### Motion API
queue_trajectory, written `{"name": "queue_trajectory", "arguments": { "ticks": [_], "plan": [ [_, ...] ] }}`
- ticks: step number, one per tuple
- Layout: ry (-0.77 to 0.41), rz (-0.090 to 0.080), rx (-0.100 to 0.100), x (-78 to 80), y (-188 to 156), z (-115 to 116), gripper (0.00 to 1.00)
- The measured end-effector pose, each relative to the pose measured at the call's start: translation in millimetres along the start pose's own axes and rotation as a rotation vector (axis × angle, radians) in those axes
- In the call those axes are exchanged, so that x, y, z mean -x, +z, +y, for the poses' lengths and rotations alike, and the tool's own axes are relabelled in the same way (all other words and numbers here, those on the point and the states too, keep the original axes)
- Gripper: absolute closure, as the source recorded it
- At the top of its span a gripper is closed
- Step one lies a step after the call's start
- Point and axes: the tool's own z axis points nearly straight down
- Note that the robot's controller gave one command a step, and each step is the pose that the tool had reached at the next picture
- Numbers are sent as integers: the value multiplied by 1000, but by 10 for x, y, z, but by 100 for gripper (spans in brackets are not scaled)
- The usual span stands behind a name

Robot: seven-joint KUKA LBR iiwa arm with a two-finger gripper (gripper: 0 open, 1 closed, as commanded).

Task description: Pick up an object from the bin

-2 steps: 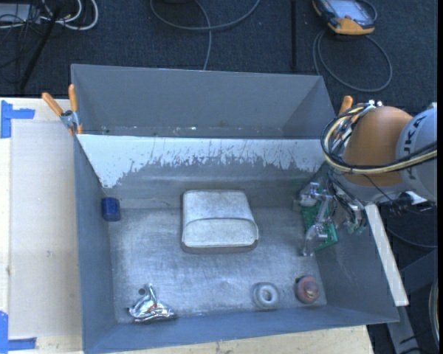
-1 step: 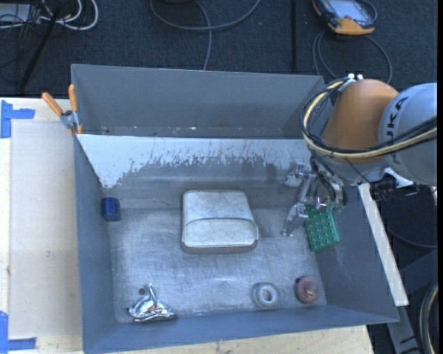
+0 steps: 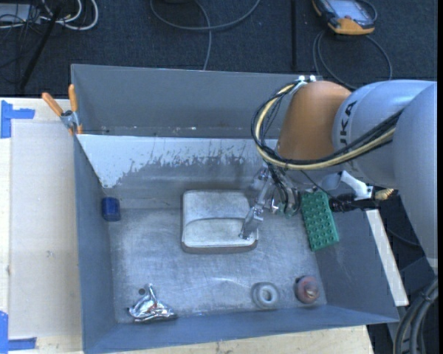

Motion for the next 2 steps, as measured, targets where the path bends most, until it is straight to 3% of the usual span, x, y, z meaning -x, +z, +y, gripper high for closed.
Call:
{"name": "queue_trajectory", "arguments": {
  "ticks": [1, 2],
  "plan": [
    [244, -2, -2, -2, 427, -13, 0],
    [240, -6, -3, 7, 404, -10, 100]
  ]
}}
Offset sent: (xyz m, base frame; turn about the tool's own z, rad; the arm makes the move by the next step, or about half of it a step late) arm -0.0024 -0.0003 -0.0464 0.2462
